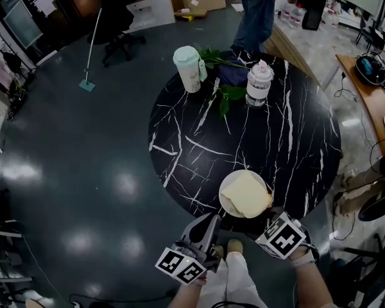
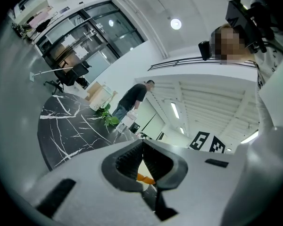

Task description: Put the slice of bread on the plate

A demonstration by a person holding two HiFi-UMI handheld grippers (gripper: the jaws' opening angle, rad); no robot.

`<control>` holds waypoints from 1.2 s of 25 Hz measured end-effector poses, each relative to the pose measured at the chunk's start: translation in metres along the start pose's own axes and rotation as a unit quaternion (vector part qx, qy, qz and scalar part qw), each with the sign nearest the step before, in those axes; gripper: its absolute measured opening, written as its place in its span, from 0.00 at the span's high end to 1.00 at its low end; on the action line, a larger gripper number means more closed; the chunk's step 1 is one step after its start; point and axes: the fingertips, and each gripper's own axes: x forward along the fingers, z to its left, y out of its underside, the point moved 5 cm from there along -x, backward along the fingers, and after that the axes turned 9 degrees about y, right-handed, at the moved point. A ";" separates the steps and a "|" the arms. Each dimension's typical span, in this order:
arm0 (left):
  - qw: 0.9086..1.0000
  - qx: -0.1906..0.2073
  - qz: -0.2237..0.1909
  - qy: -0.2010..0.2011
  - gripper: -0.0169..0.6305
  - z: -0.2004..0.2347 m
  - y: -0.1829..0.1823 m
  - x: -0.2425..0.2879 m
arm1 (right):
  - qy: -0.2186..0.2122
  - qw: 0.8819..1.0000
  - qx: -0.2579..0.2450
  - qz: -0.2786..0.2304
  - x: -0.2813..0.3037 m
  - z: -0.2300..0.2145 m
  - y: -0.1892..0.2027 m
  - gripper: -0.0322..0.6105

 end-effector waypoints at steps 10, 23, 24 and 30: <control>1.000 0.004 0.004 0.004 0.96 -0.004 0.003 0.001 | -0.041 0.996 0.034 -0.075 -0.027 0.012 -0.006 0.52; 0.999 0.013 0.023 0.019 0.96 -0.019 0.012 0.010 | -0.025 0.970 0.069 -0.234 -0.063 0.014 -0.011 0.88; 0.999 0.014 0.023 0.022 0.96 -0.021 0.012 0.011 | -0.024 0.967 0.071 -0.242 -0.065 0.014 -0.011 0.90; 0.998 0.035 0.024 0.041 0.96 -0.039 0.000 0.020 | -0.019 0.942 0.100 -0.320 -0.094 0.019 -0.019 0.93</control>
